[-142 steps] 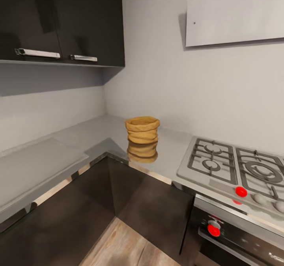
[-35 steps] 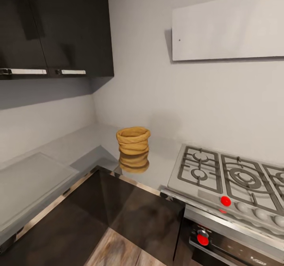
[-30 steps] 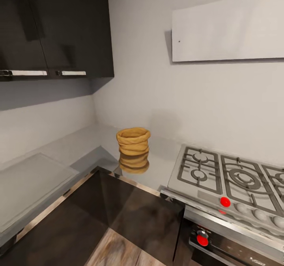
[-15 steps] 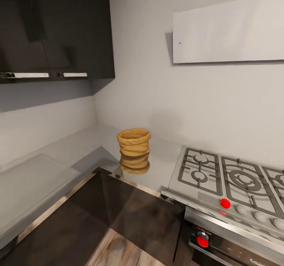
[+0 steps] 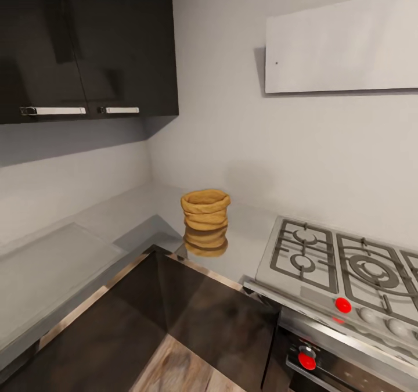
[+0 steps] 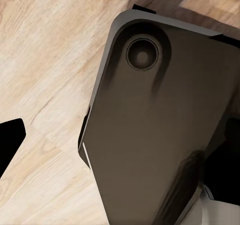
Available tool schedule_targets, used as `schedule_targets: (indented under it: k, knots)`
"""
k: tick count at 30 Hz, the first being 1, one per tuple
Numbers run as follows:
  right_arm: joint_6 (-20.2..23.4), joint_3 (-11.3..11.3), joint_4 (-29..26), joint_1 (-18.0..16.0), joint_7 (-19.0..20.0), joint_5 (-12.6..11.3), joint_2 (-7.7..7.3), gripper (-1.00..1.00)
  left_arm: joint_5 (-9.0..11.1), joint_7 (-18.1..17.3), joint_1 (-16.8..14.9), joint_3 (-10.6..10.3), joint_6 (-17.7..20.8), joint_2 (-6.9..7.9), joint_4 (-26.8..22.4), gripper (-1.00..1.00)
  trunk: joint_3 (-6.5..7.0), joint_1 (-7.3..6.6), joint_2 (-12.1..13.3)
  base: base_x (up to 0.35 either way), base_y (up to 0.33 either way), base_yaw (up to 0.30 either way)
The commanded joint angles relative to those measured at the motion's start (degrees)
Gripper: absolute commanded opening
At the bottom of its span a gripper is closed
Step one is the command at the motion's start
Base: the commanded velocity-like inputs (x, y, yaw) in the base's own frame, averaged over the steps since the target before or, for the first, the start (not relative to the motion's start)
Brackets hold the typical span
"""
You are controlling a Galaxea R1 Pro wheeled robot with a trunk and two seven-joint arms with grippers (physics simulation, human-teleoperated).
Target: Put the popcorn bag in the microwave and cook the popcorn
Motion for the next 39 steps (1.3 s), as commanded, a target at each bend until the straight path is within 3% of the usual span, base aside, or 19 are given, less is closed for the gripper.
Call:
schedule_targets:
  k: [1,14,39]
  knots:
    - [-0.3,-0.5,0.2,-0.1,0.1,0.5,-0.04,1.0,0.2,0.2,0.0,0.0,-0.1,-0.02,0.0,1.0,-0.06,0.0,0.0,0.0,0.0,0.0]
    - [0.1,-0.5,0.2,-0.1,0.1,0.3,0.21,1.0,0.4,0.2,0.0,0.1,-0.1,0.0,0.0,1.0,-0.19,0.0,0.0,0.0,0.0,0.0]
    - [0.0,-0.4,0.2,-0.1,0.0,0.4,0.22,1.0,0.6,0.2,0.0,0.3,-0.1,0.07,0.0,1.0,-2.48,0.0,0.0,0.0,0.0,0.0]
